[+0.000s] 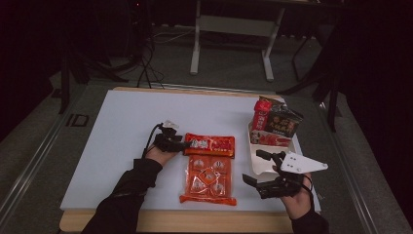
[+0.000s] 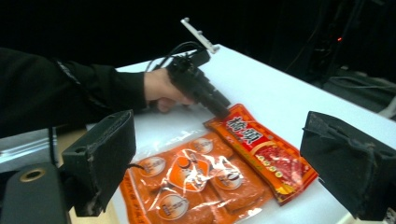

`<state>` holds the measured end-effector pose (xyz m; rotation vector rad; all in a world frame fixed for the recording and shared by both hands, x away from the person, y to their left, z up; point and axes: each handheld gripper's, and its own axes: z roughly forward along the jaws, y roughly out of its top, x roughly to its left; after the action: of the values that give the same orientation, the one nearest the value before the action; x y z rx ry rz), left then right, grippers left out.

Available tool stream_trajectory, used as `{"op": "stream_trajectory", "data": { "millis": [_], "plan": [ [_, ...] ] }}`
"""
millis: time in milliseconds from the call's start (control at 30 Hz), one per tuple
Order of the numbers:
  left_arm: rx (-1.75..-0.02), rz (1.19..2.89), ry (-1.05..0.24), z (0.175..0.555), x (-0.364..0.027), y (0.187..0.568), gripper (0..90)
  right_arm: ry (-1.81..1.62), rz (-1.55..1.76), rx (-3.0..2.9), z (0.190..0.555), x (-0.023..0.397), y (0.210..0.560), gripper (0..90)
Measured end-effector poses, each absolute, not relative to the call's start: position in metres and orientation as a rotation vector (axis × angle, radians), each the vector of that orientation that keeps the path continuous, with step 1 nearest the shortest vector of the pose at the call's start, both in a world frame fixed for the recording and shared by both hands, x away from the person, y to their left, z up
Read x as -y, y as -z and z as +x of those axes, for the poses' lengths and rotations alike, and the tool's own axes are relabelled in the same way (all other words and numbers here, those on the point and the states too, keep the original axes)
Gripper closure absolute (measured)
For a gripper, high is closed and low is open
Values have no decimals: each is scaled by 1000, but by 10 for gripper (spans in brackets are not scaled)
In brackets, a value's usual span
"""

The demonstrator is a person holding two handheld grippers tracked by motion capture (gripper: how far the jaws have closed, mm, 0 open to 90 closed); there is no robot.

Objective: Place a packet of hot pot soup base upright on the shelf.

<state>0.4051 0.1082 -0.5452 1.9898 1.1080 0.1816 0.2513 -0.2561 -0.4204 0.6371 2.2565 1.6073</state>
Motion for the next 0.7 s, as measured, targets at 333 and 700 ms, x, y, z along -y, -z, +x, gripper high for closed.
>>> {"op": "stream_trajectory", "data": {
  "millis": [333,700],
  "plan": [
    [-1067,2007,-55,411,-99,549,549,-1596,629,-2271,252,255,422,106],
    [-1009,2056,19,406,-87,547,738,-1592,619,-2283,252,252,423,132]
  ]
}}
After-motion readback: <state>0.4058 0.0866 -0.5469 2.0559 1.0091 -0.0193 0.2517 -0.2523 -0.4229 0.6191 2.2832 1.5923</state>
